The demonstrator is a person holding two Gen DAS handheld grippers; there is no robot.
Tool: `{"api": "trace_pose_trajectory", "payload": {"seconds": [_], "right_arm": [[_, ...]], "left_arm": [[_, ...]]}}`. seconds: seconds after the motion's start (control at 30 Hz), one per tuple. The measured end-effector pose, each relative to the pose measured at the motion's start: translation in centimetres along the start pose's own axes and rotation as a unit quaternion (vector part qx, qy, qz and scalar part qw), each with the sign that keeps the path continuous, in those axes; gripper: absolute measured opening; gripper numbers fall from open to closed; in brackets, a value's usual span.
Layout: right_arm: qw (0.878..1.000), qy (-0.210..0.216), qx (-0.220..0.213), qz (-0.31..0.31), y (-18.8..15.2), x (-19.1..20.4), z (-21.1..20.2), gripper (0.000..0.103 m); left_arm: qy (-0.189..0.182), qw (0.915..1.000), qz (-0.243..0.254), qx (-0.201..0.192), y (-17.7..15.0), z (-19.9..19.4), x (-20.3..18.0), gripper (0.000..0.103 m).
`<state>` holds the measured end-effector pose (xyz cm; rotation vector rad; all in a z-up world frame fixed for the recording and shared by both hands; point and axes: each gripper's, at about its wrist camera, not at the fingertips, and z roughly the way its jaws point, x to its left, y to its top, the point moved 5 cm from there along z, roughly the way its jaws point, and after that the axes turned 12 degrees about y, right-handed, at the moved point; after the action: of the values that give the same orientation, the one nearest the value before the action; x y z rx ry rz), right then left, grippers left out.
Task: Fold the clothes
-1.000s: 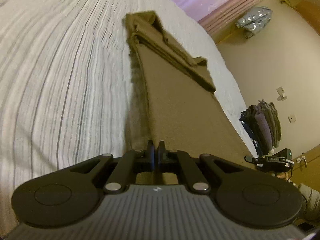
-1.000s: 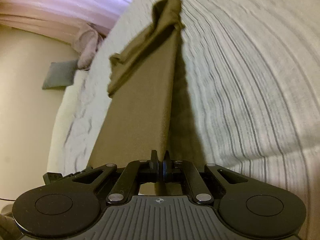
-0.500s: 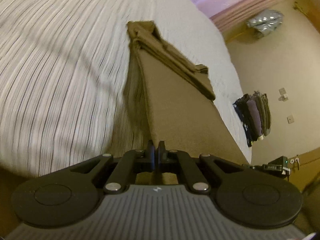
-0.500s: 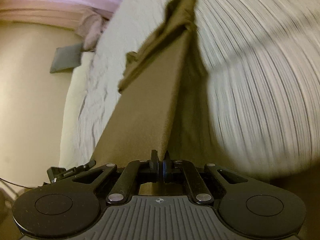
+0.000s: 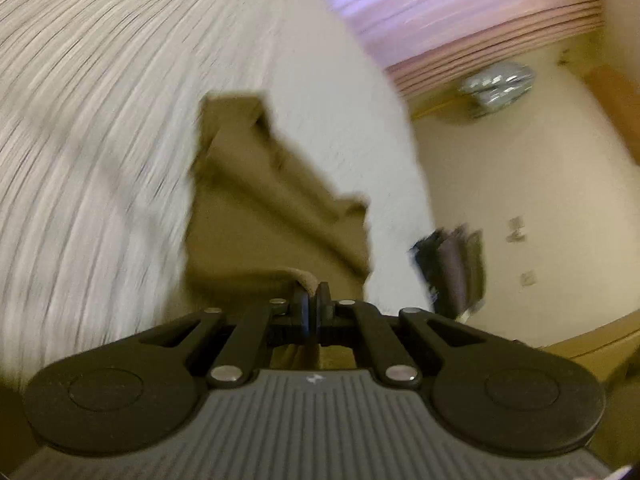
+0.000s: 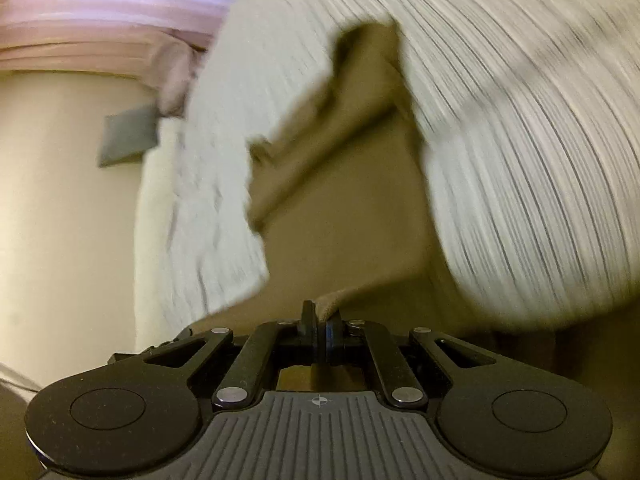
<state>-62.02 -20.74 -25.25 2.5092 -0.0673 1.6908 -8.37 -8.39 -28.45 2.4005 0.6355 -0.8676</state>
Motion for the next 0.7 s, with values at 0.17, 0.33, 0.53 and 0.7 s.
{"api": "trace_pose_trajectory", "payload": {"seconds": [0.17,0.33,0.53,0.7], "right_arm": [[0.998,0.010,-0.058,-0.018,10.0,1.2,2.5,0.003],[0.987,-0.029,-0.142,0.068,18.8,-3.5,7.0,0.027],[0.974,-0.073,-0.211,0.049,18.9,-5.5,6.1,0.091],[0.972,-0.129,-0.197,-0.027,15.9,-6.0,4.3,0.087]], "left_arm": [[-0.055,0.9978,-0.017,-0.033,9.2,6.5,-0.4,0.001],[0.007,0.9950,-0.087,-0.048,15.2,13.7,2.6,0.004],[0.060,0.9853,-0.142,-0.075,16.3,14.1,5.9,0.006],[0.091,0.9895,-0.088,-0.069,12.9,11.7,5.6,0.006]]}}
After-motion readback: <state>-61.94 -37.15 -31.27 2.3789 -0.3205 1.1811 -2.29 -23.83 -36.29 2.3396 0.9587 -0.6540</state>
